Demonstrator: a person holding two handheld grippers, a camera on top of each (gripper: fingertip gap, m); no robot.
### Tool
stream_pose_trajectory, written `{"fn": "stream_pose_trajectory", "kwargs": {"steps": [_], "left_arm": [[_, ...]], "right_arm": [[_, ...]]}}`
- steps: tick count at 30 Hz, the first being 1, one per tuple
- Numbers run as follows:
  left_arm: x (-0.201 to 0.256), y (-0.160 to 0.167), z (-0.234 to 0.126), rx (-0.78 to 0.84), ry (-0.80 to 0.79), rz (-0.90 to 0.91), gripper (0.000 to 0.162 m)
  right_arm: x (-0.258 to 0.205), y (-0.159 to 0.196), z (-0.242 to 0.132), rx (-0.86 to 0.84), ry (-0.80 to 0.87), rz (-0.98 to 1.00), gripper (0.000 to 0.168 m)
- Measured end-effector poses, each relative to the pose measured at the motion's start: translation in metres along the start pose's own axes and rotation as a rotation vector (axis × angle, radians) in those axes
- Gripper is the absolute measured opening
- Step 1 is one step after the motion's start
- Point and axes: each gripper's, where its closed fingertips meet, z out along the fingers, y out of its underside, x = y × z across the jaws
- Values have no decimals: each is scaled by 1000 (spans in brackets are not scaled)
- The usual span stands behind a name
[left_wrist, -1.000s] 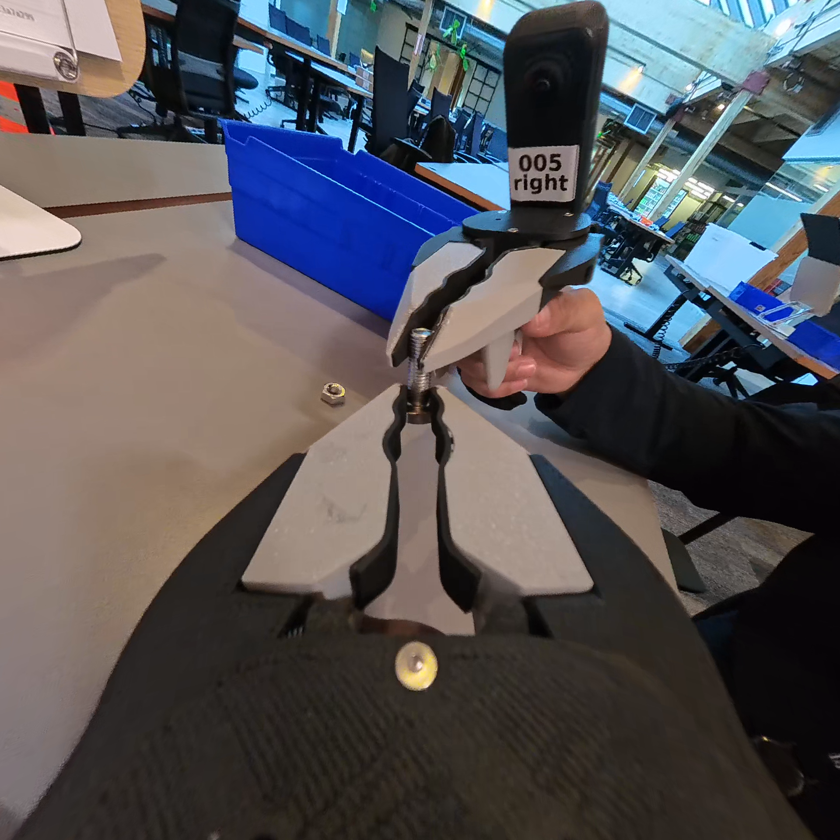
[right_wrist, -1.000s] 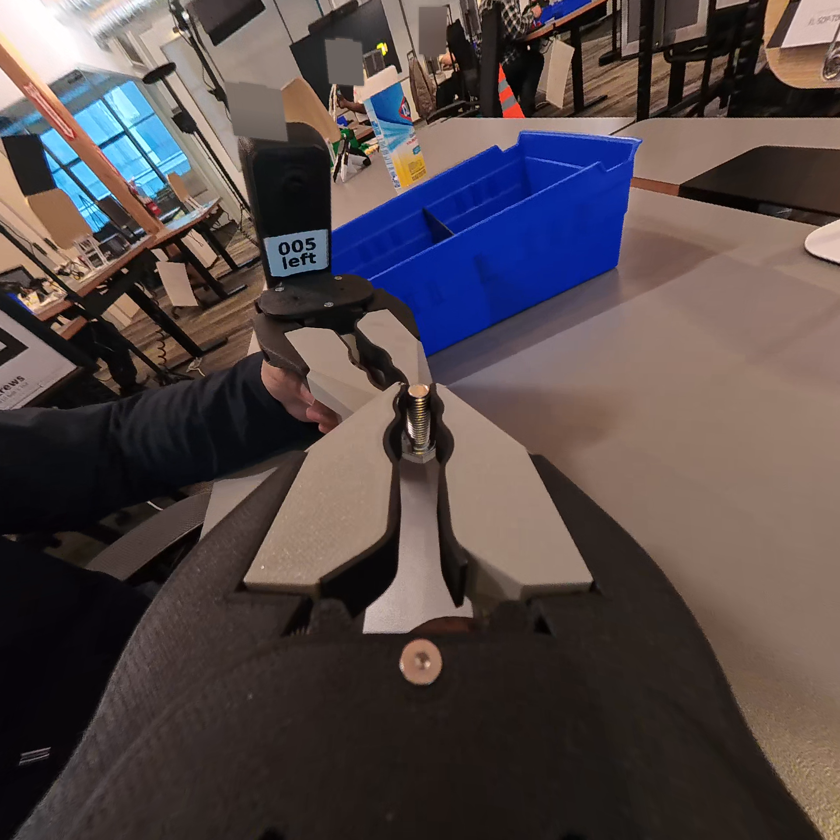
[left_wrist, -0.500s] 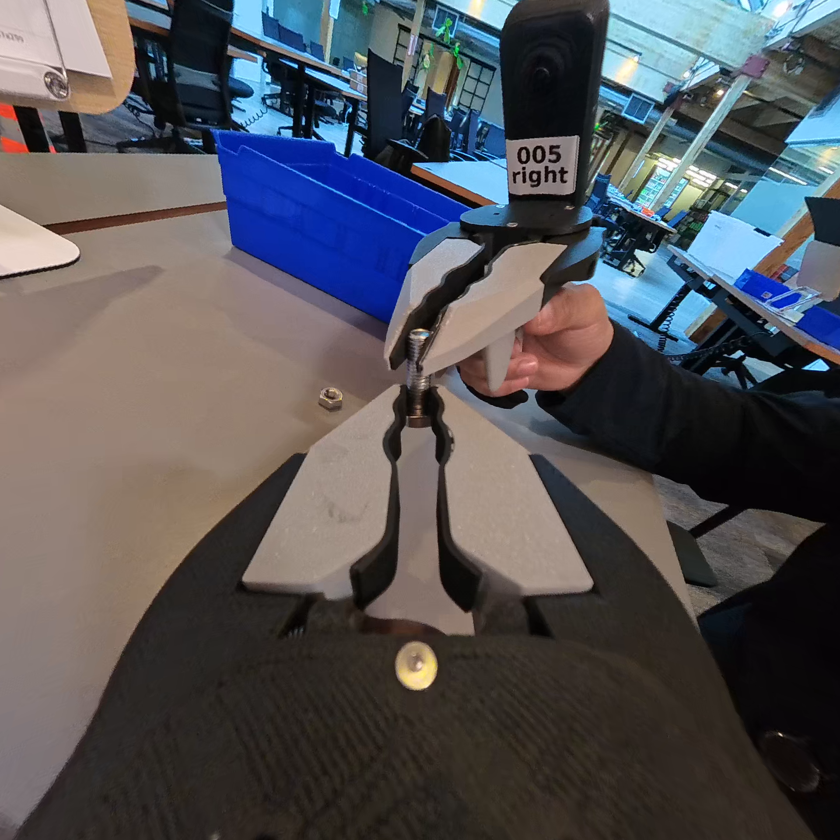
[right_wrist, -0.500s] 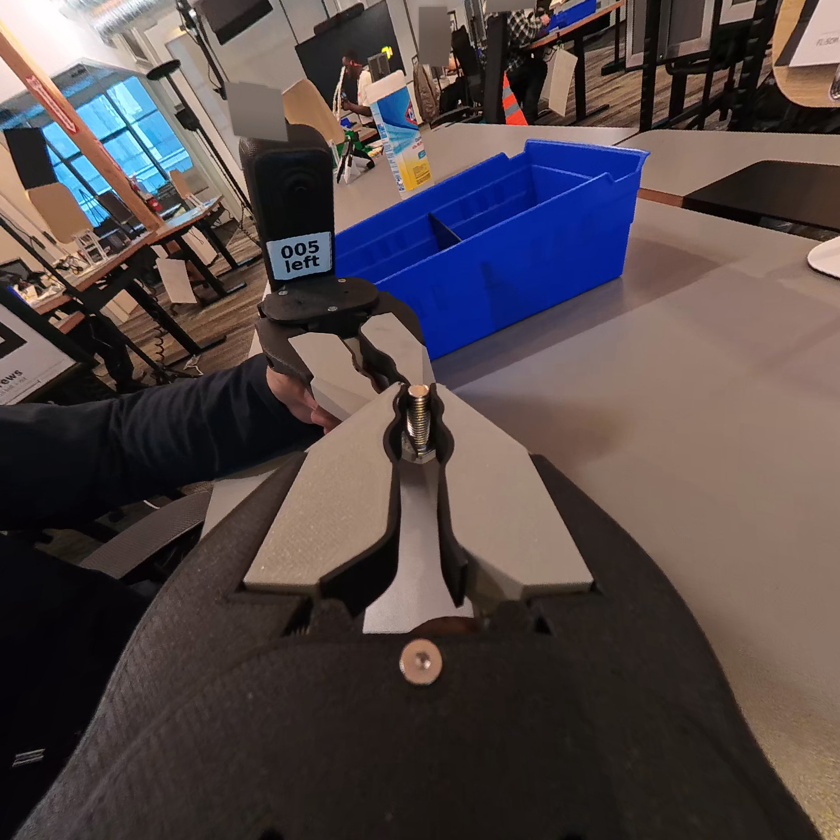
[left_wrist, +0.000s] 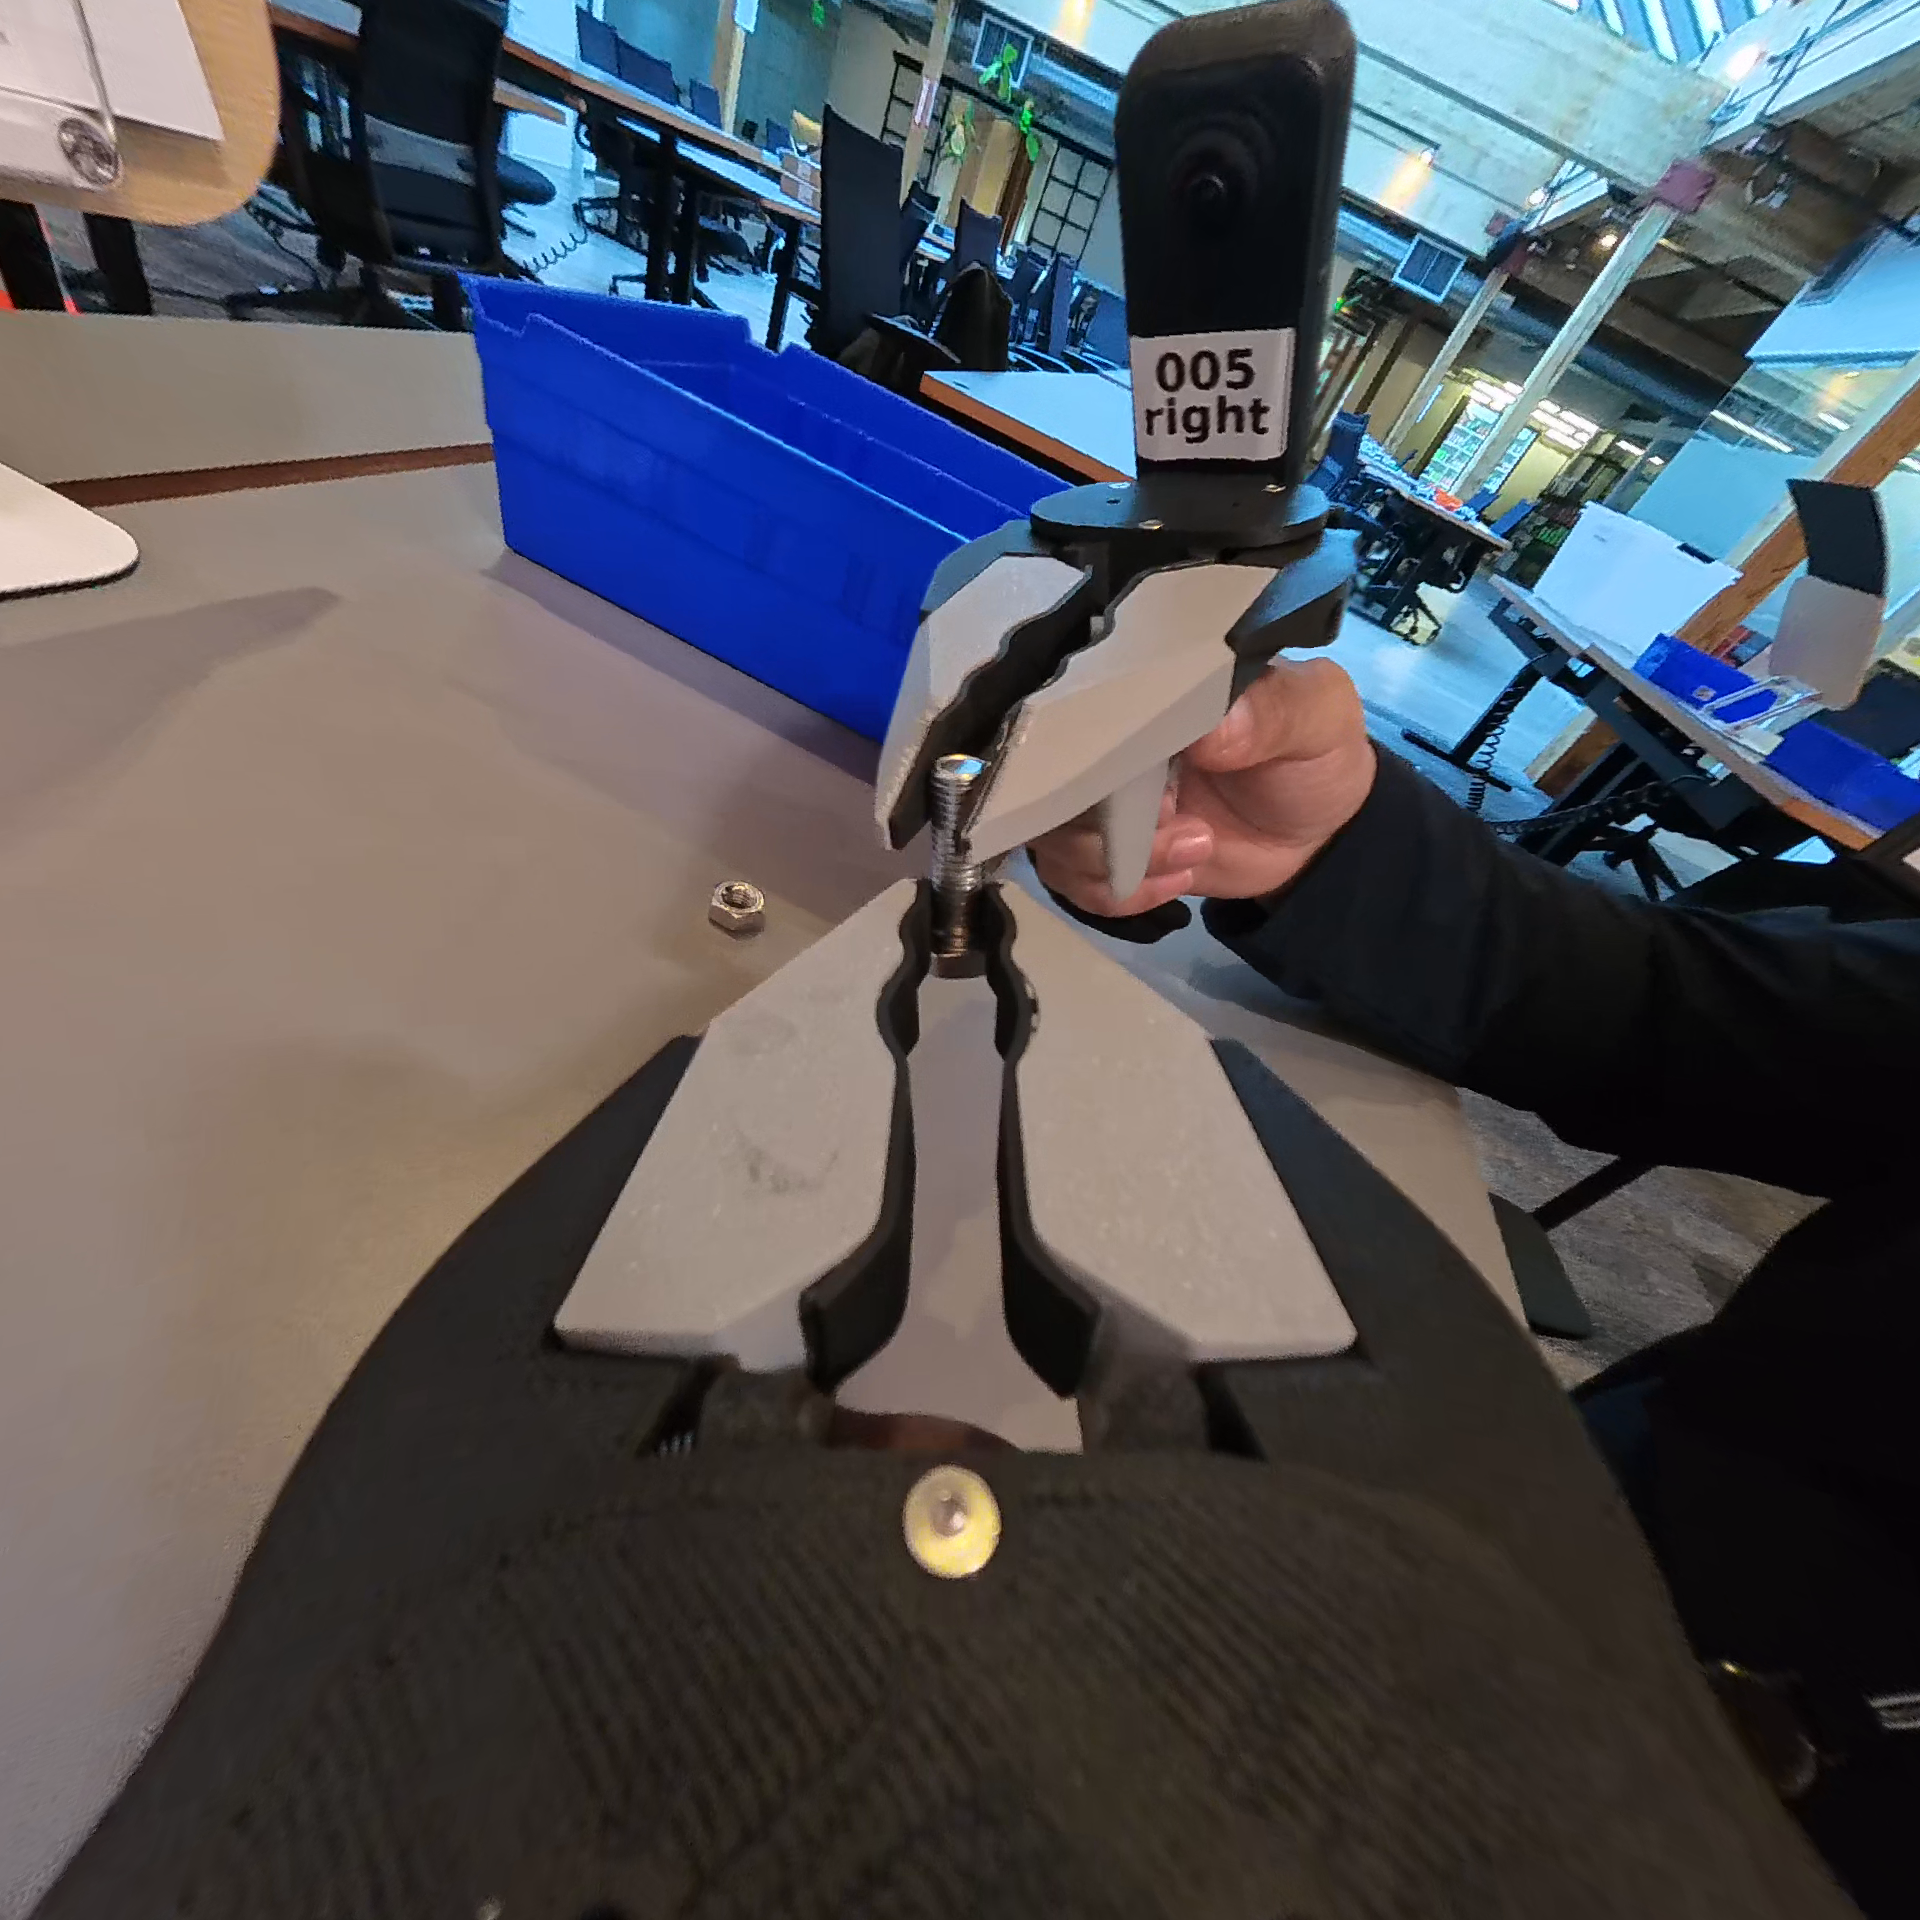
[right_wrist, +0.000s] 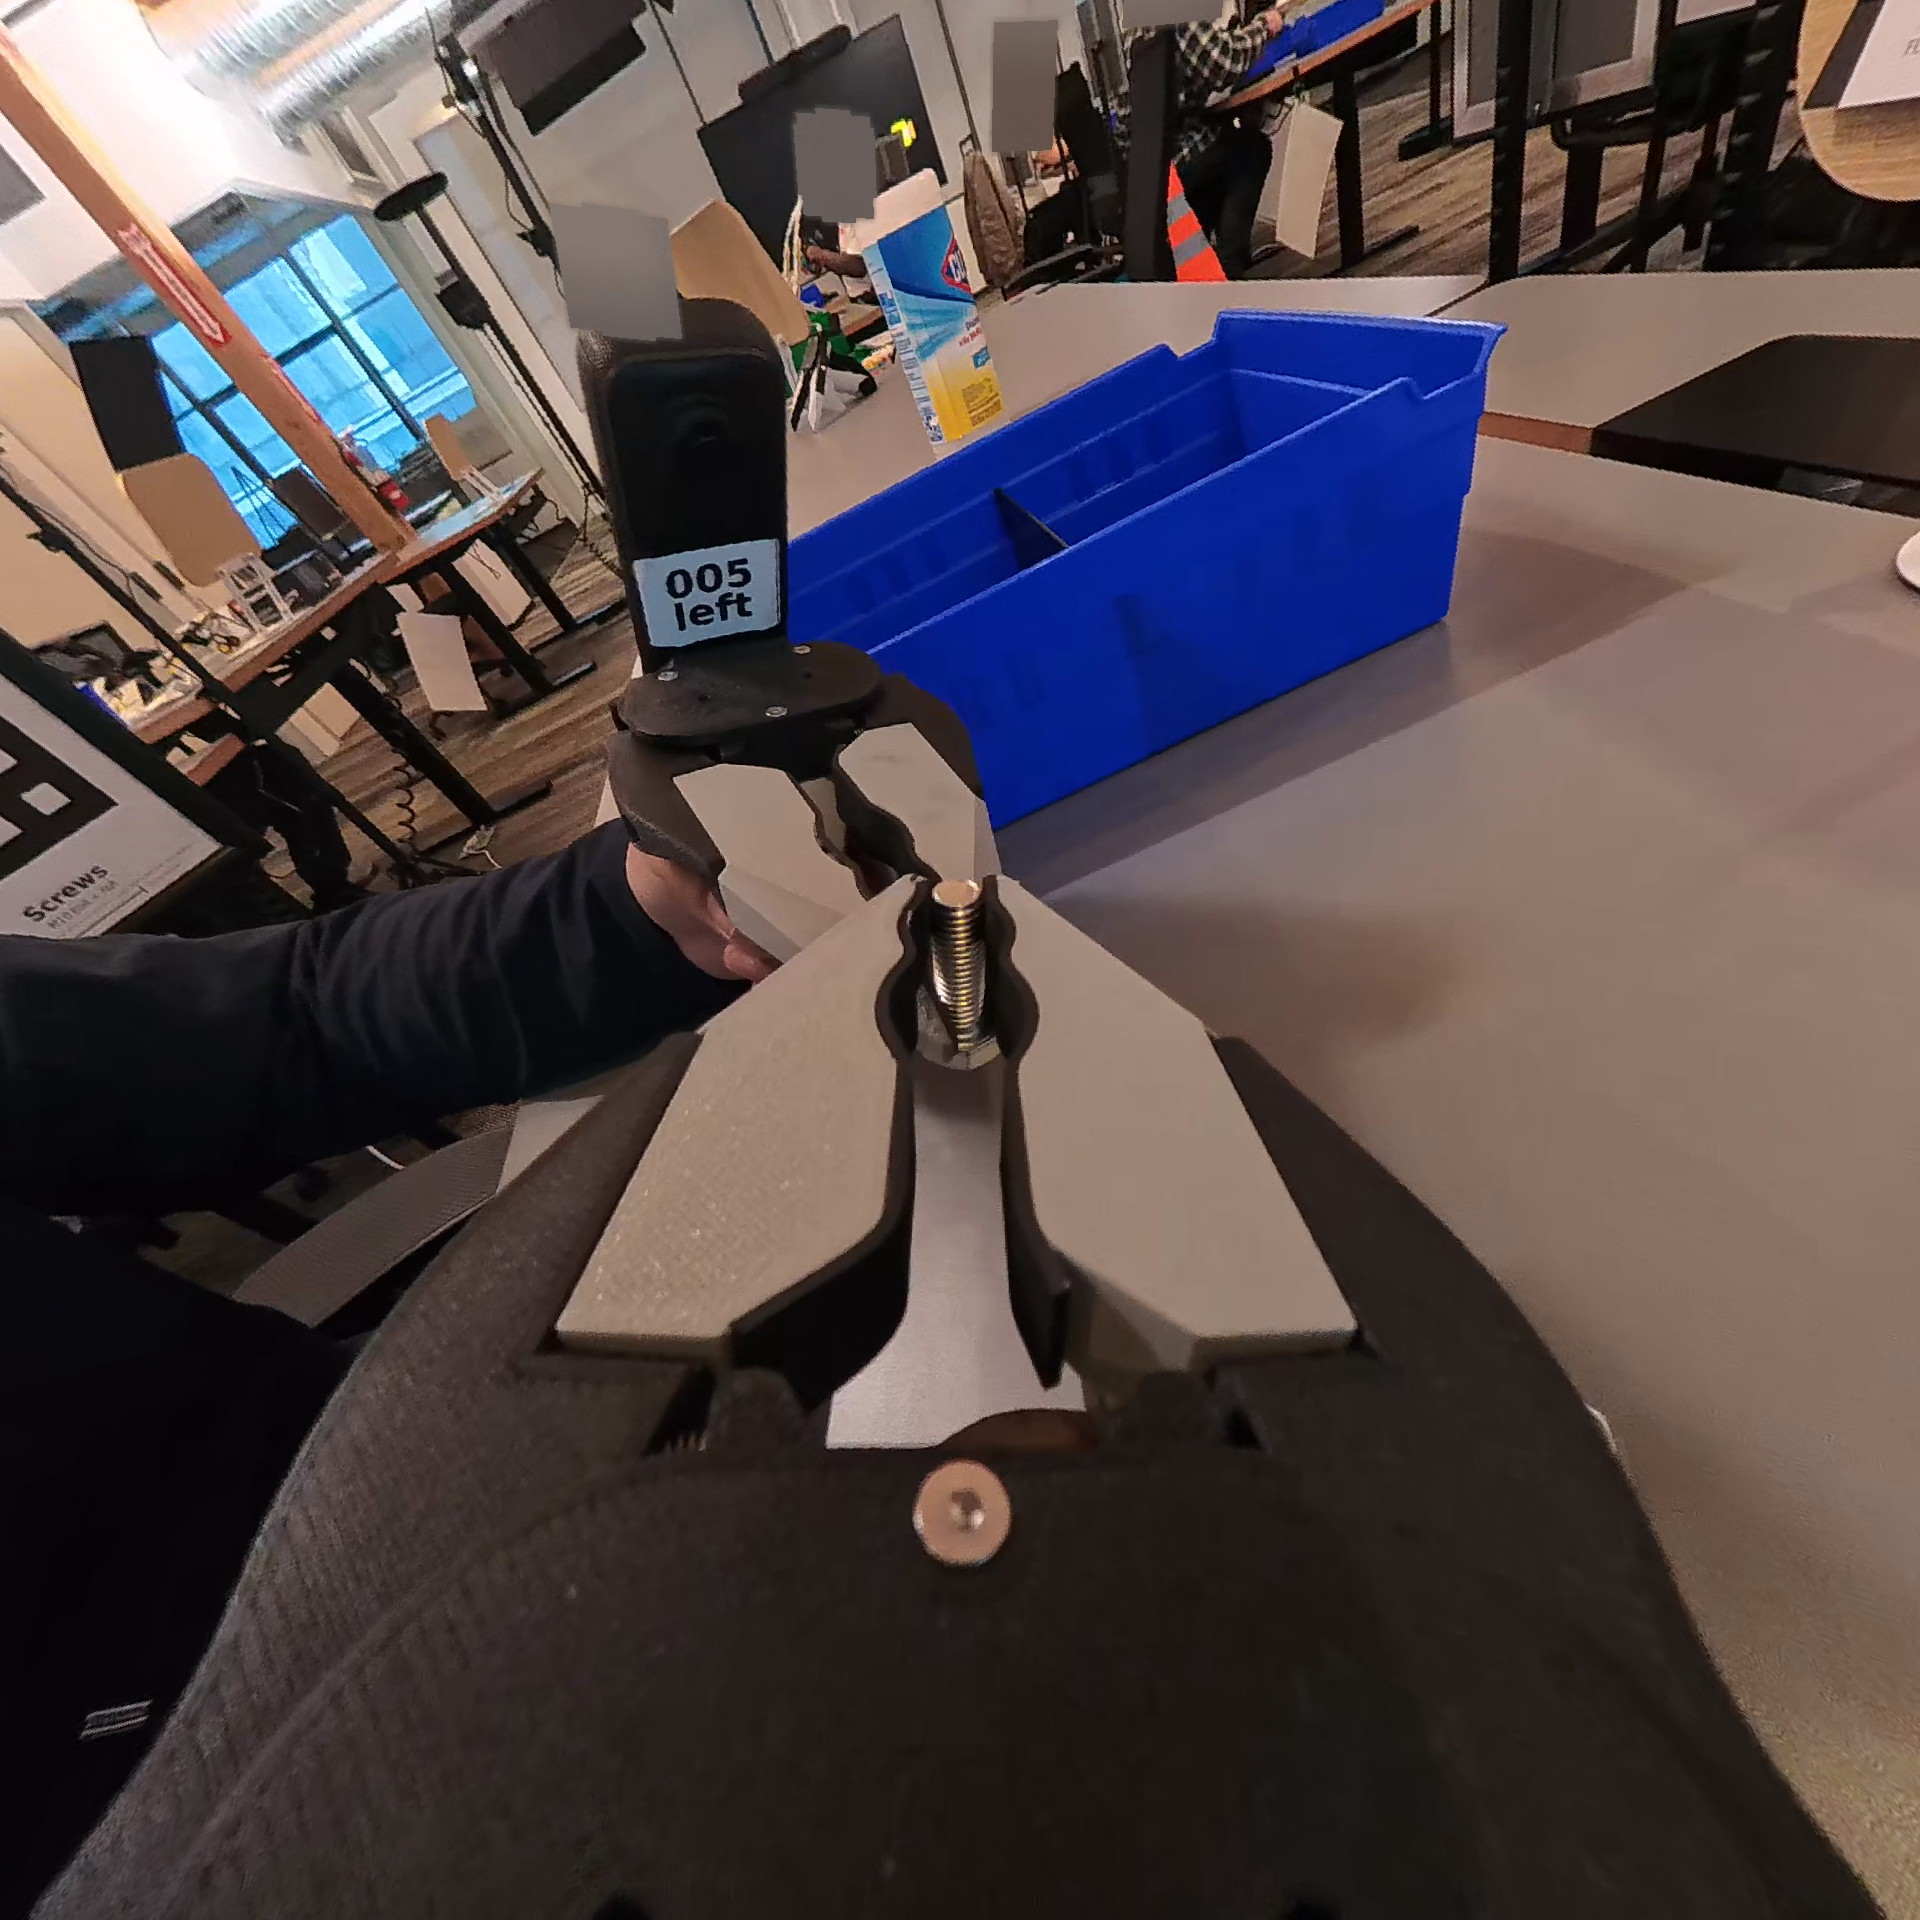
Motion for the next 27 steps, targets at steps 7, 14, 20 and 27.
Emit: {"fn": "stream_pose_trajectory", "kwargs": {"steps": [7,14,20,27], "left_arm": [[-8,-6,-5,32,-47,14,7],[-21,-17,-16,102,-104,14,7],[-14,-19,-18,105,-62,47,6],[-5,-26,-24,147,7,94,6]], "right_arm": [[15,-18,-20,73,67,13,19],[88,32,-47,-250,462,-15,24],[111,70,-55,-476,599,-62,26],[116,77,-58,-545,638,-129,26]]}}
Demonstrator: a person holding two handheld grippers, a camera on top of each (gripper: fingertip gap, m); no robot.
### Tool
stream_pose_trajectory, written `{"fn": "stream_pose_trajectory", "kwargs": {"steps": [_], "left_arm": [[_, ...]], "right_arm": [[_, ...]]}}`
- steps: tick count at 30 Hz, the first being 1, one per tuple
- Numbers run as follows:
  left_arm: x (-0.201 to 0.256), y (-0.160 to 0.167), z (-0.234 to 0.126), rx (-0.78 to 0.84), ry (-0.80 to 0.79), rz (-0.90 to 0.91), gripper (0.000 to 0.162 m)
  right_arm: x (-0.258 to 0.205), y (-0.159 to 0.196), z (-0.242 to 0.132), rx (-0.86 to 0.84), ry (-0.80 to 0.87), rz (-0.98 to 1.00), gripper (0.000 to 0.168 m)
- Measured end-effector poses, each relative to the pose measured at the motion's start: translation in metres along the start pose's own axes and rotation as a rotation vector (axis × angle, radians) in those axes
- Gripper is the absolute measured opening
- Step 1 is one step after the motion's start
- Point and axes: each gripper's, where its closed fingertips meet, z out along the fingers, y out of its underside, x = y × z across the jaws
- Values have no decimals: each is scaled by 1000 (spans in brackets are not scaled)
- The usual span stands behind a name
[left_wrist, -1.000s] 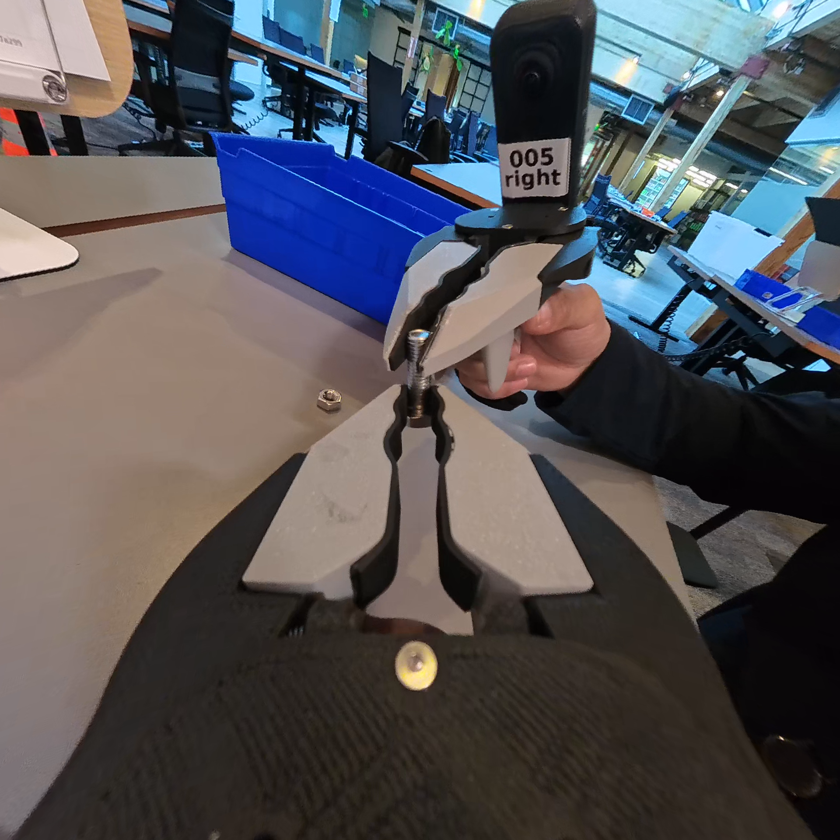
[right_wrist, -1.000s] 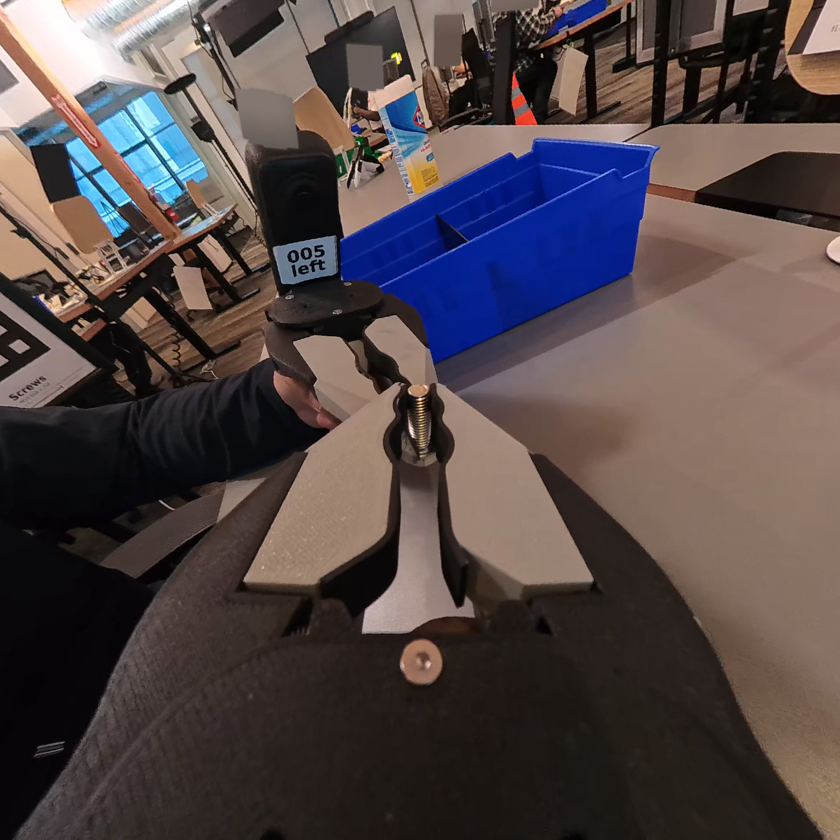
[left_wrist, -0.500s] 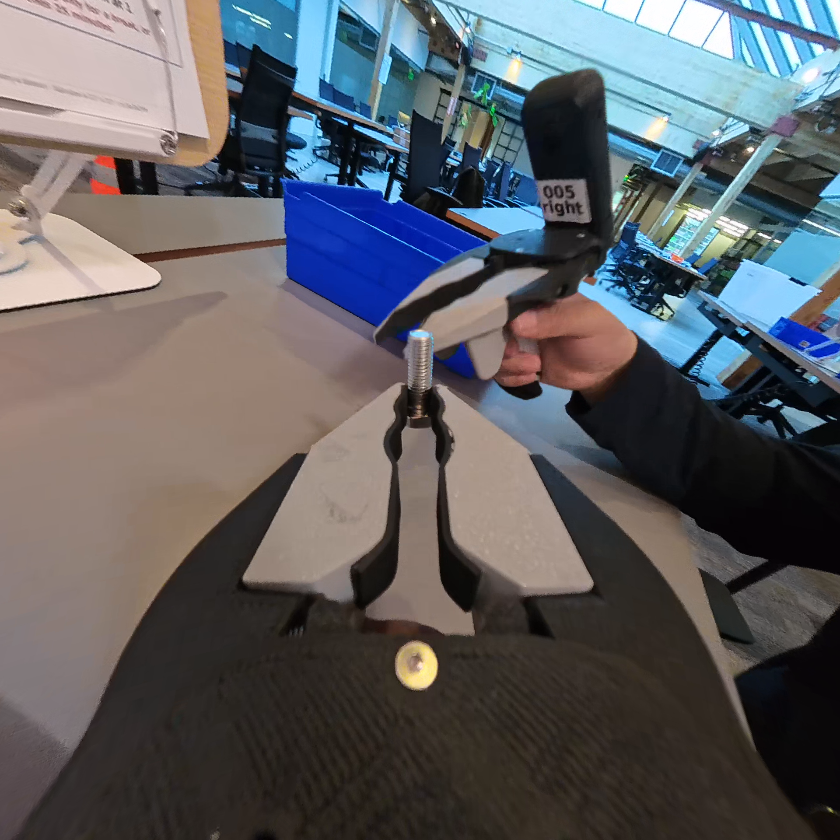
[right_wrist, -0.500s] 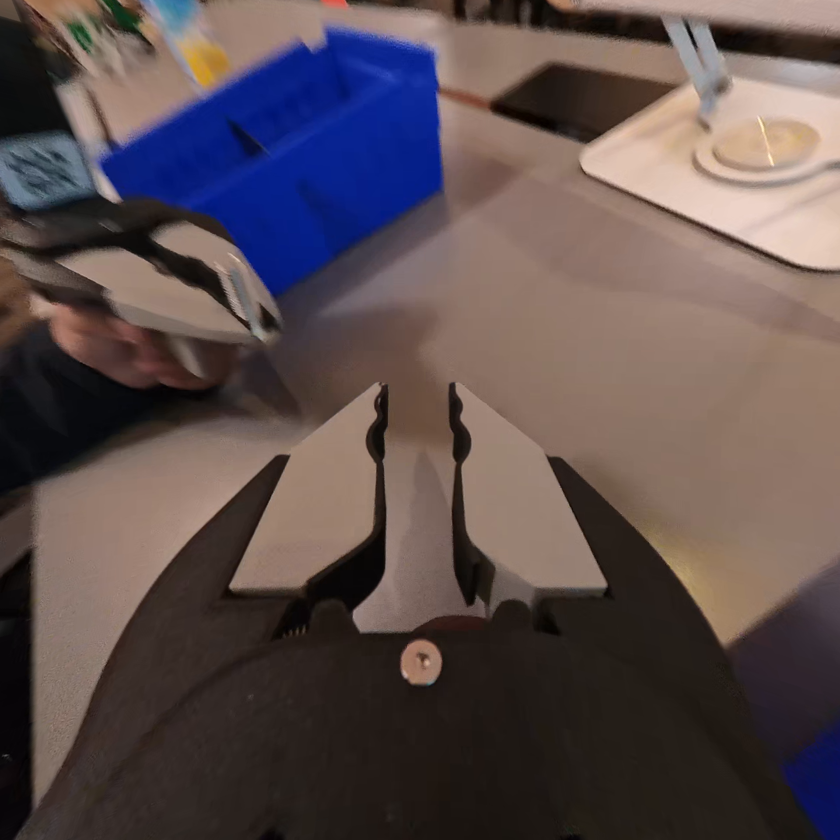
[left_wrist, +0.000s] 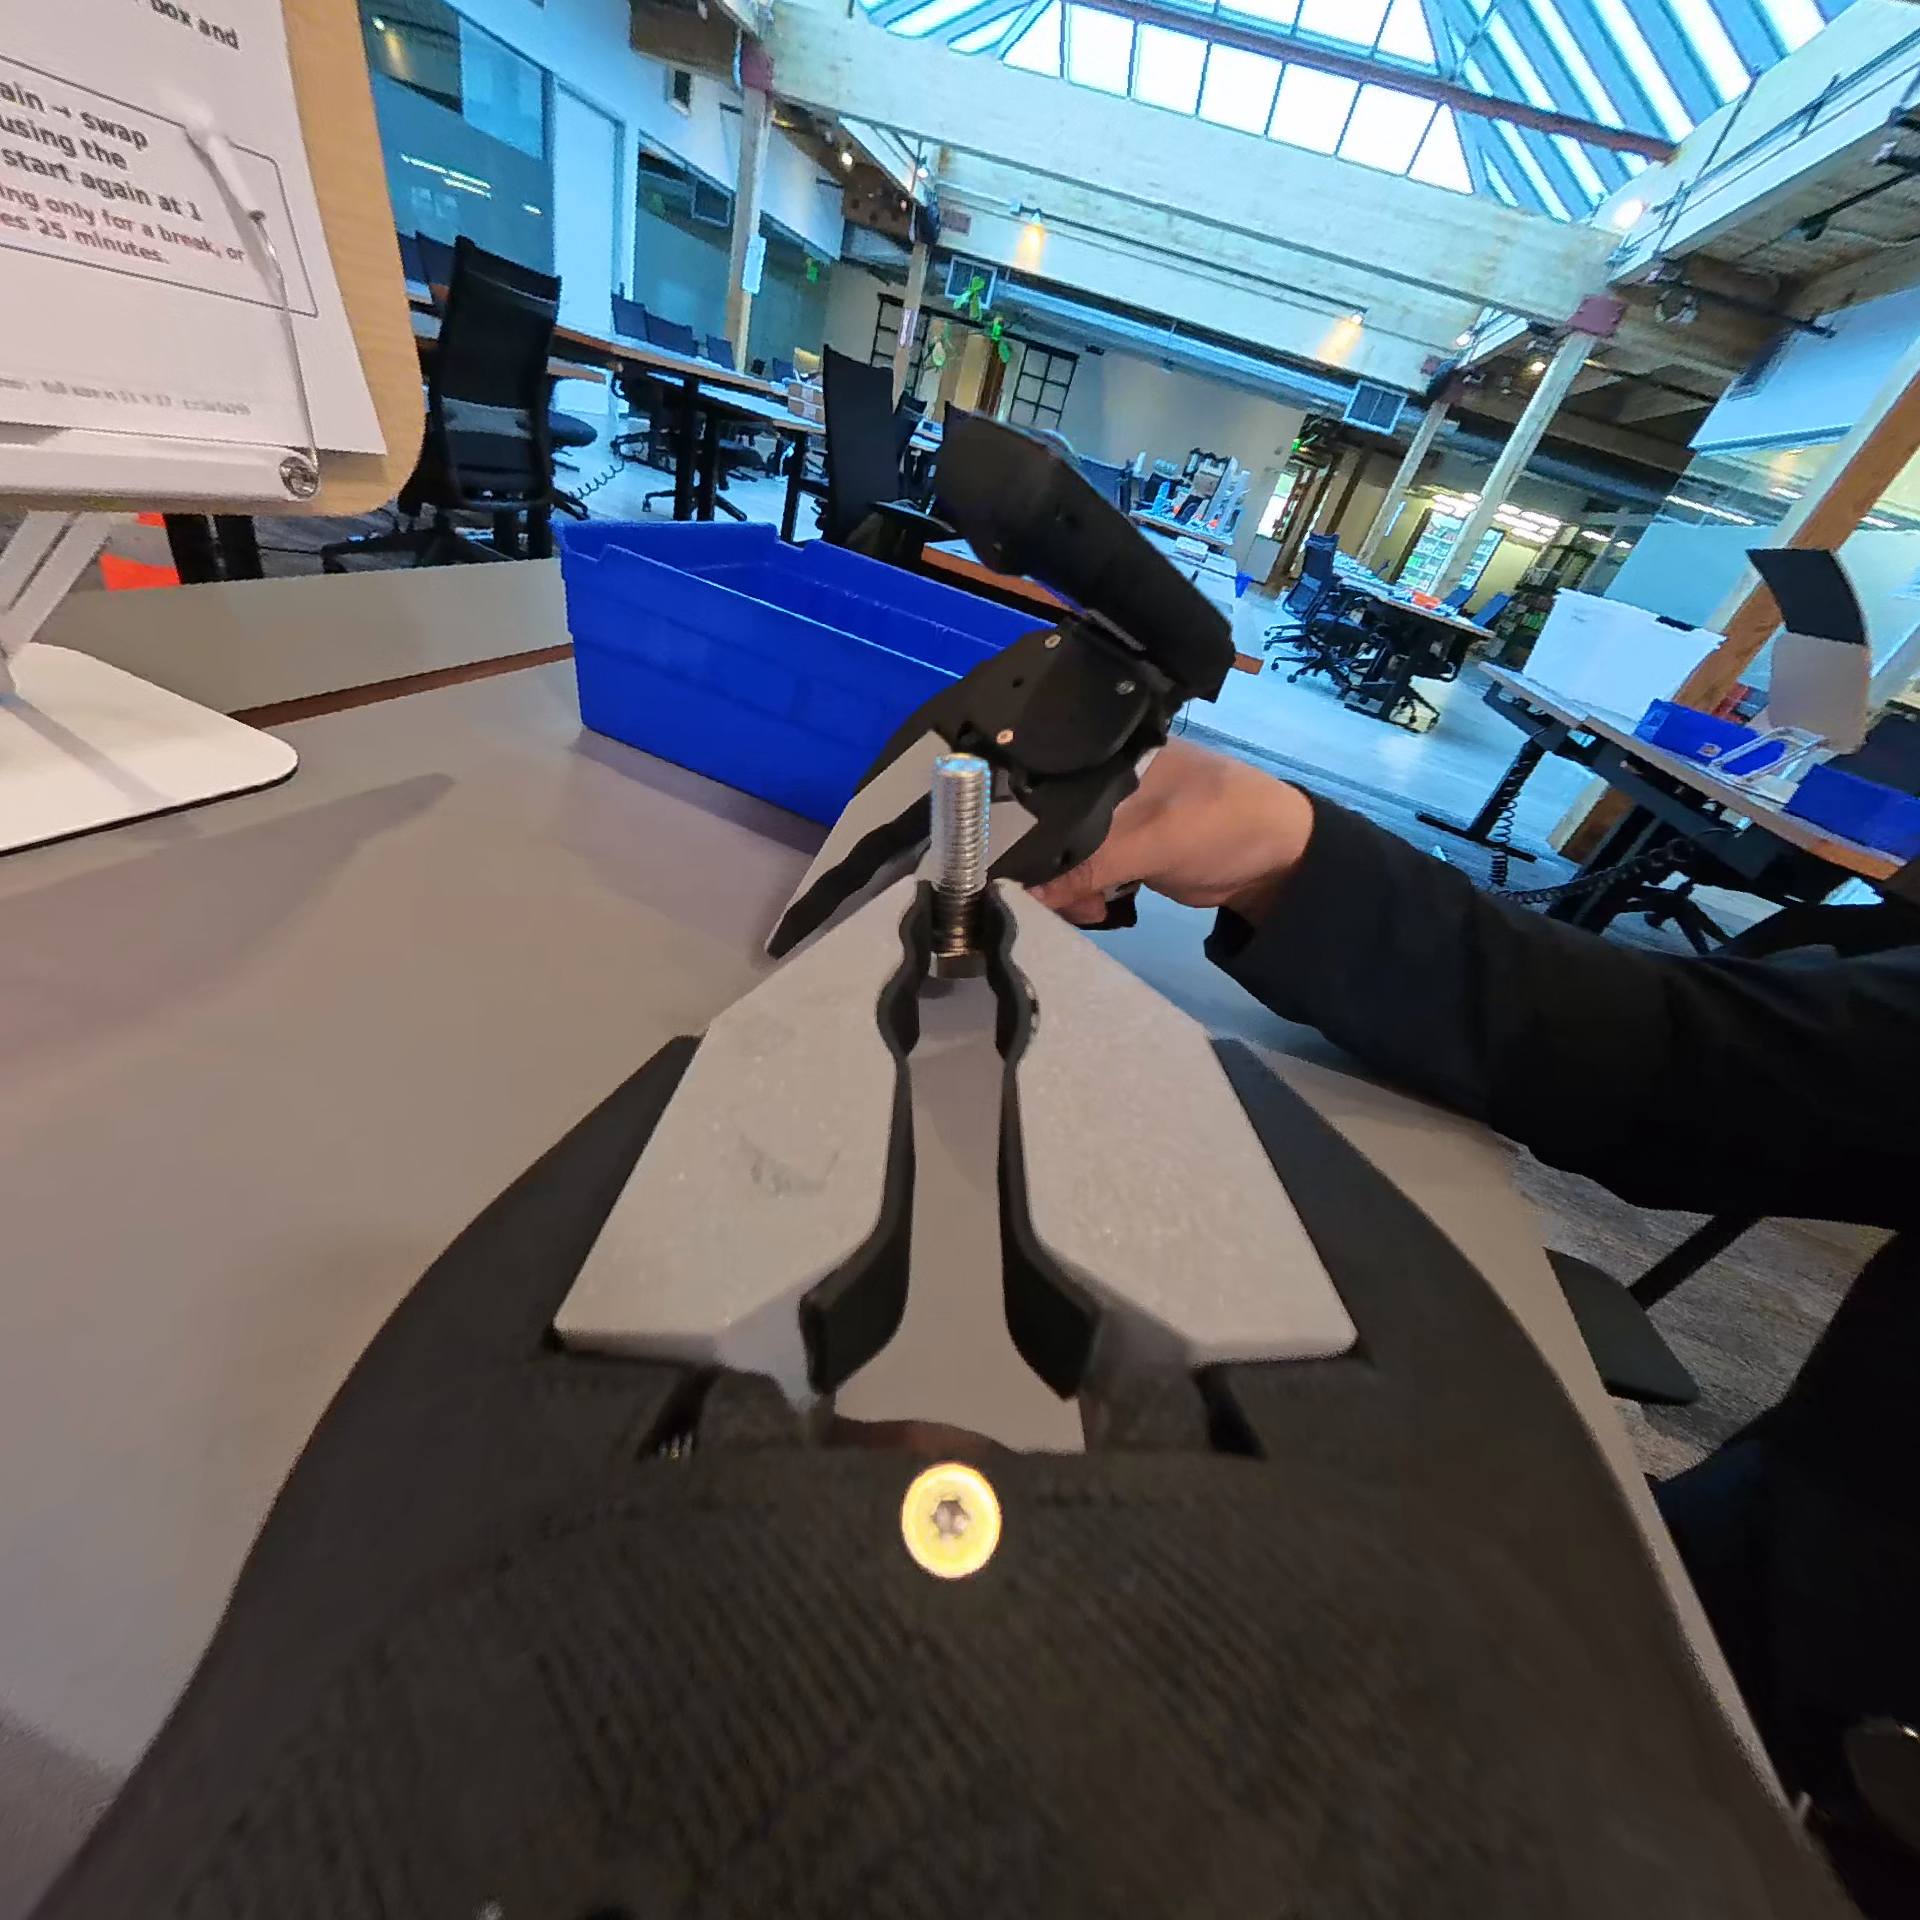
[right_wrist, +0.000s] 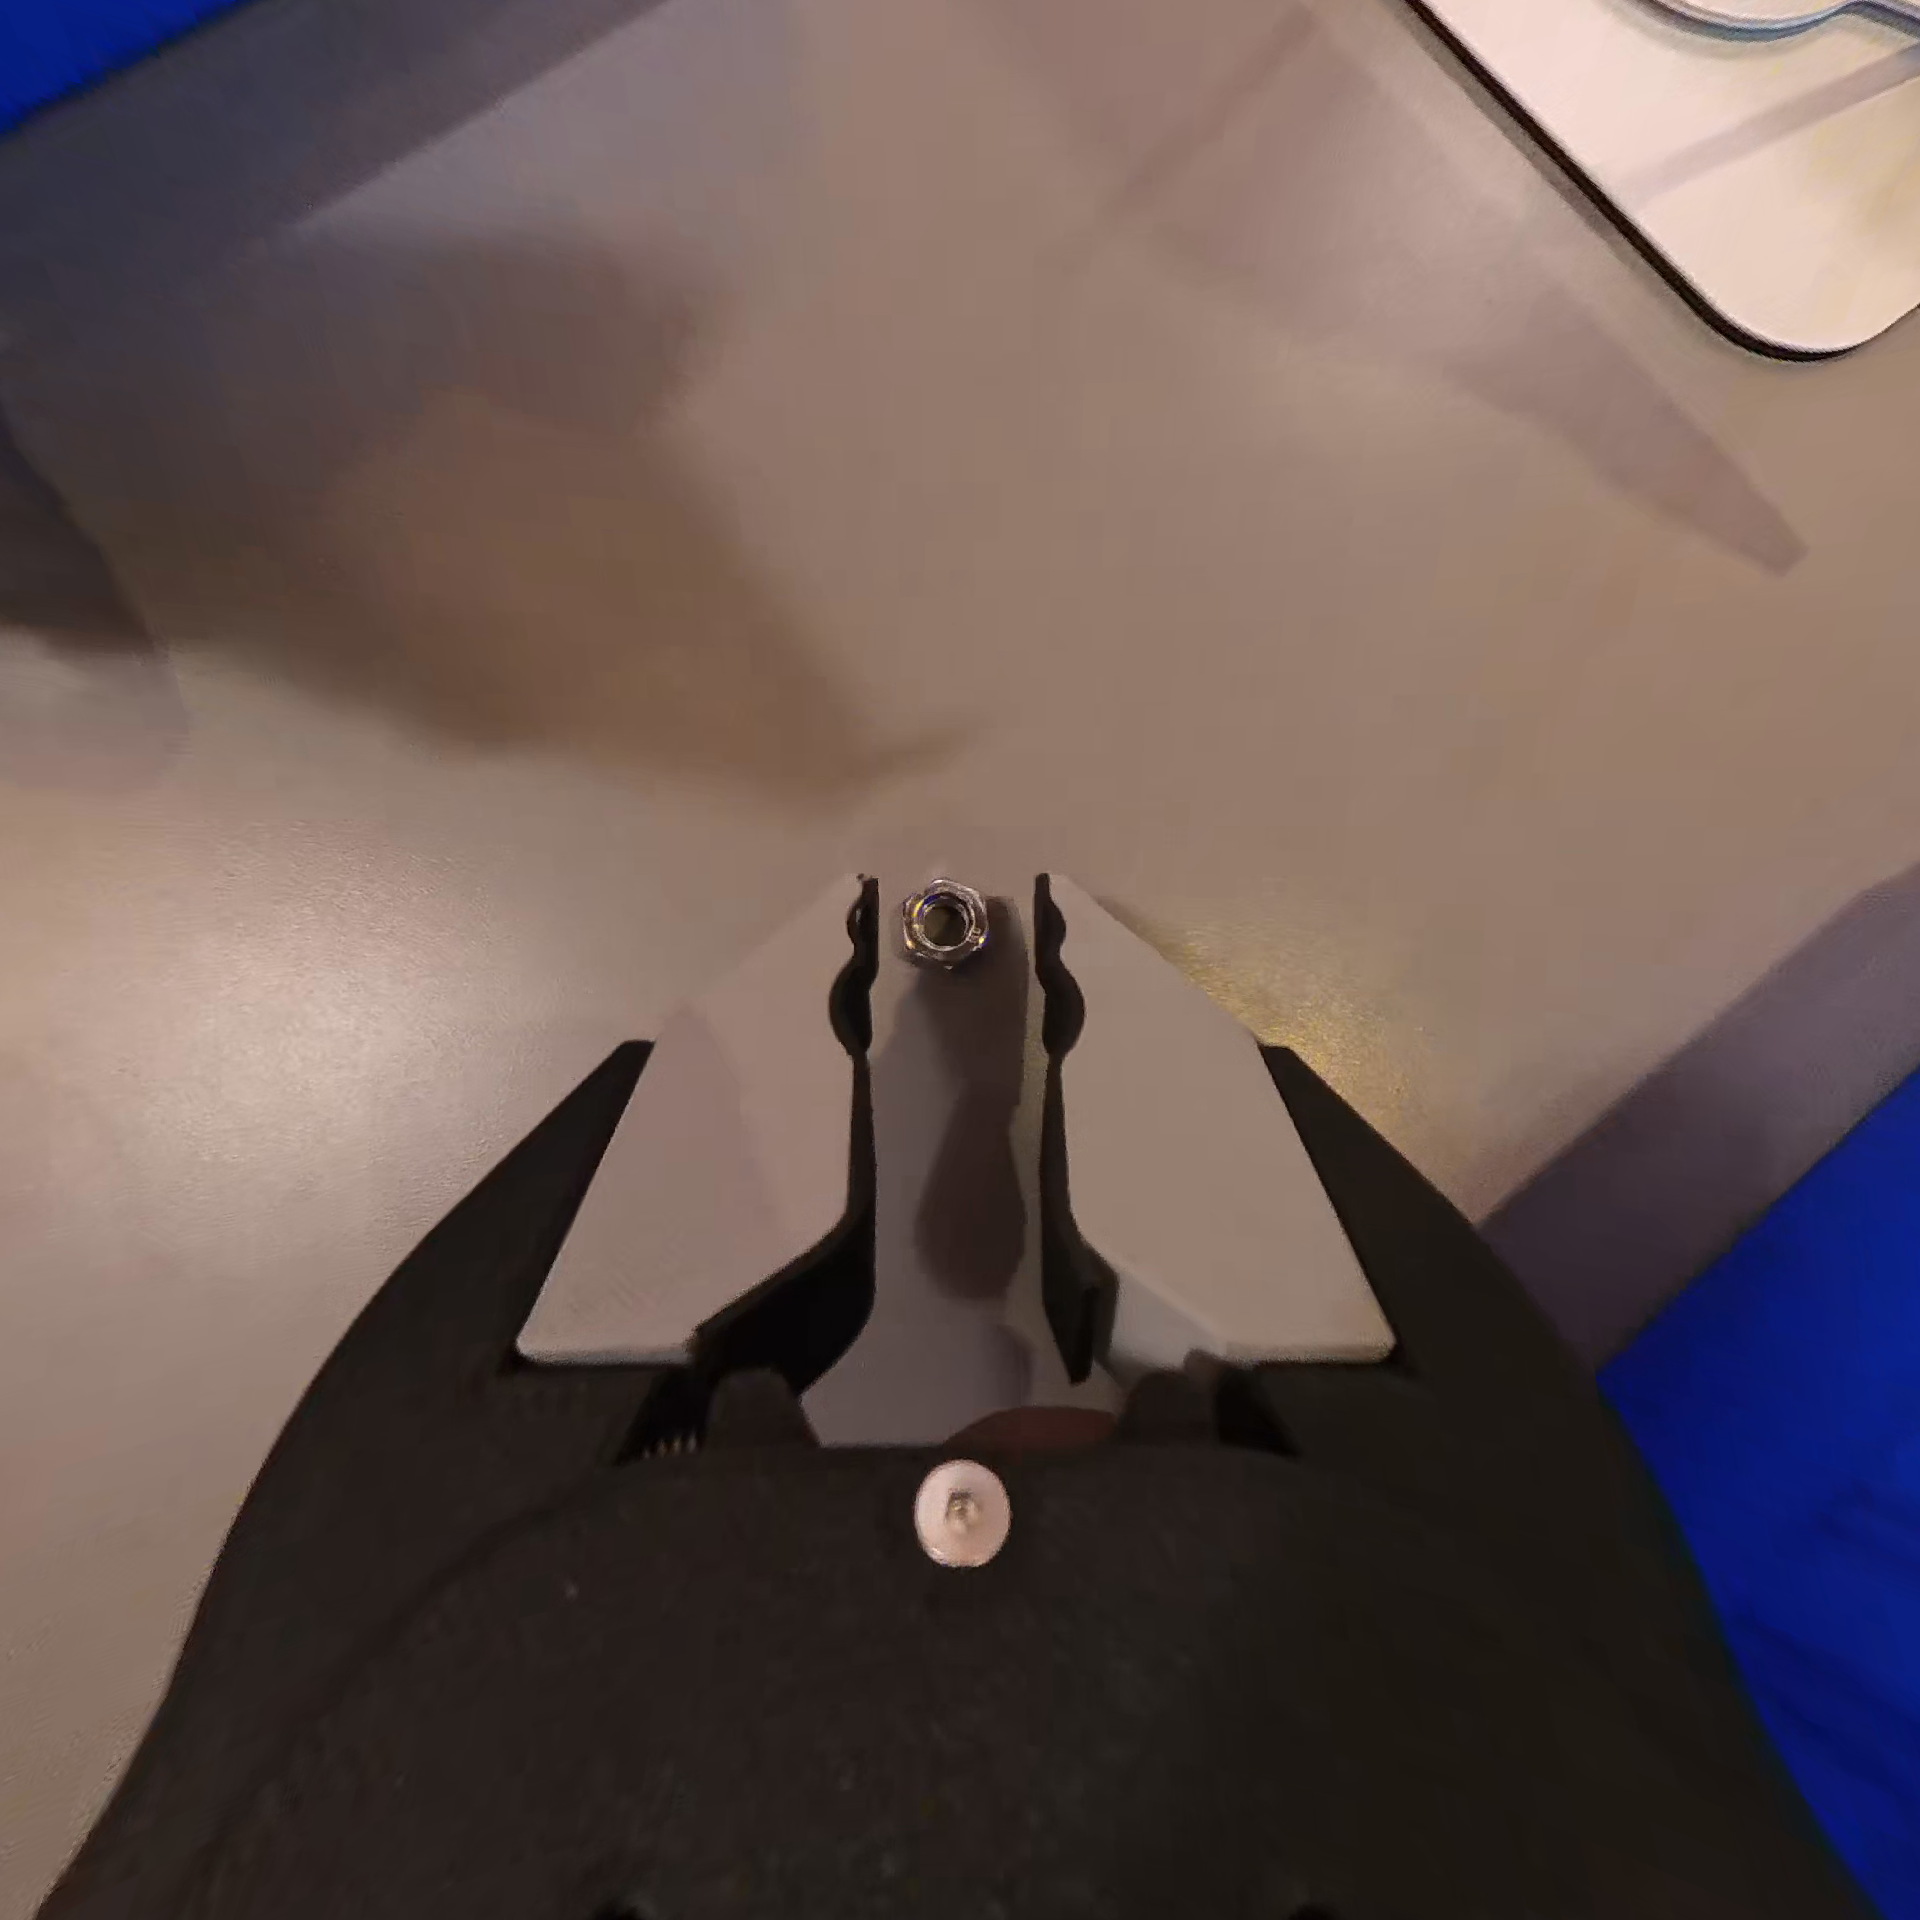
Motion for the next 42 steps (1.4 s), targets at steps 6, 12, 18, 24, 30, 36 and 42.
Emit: {"fn": "stream_pose_trajectory", "kwargs": {"steps": [6,12,18,24,30,36,42], "left_arm": [[-3,4,2,-23,-21,0,7],[-5,17,5,-95,-30,-19,7],[1,36,13,-187,-7,-4,7],[3,47,18,-244,-15,32,7],[3,63,24,-320,-54,130,7],[5,63,25,-329,-60,159,7],[6,68,26,-353,-63,203,7]], "right_arm": [[-1,8,8,-42,9,-55,14],[-23,-22,-10,117,-124,-25,14],[-70,-64,-58,372,-410,-40,14],[-82,-67,-70,396,-447,-103,14],[-92,-66,-73,388,-466,-128,14],[-93,-58,-67,331,-407,-203,14],[-96,-52,-64,290,-391,-241,14]]}}
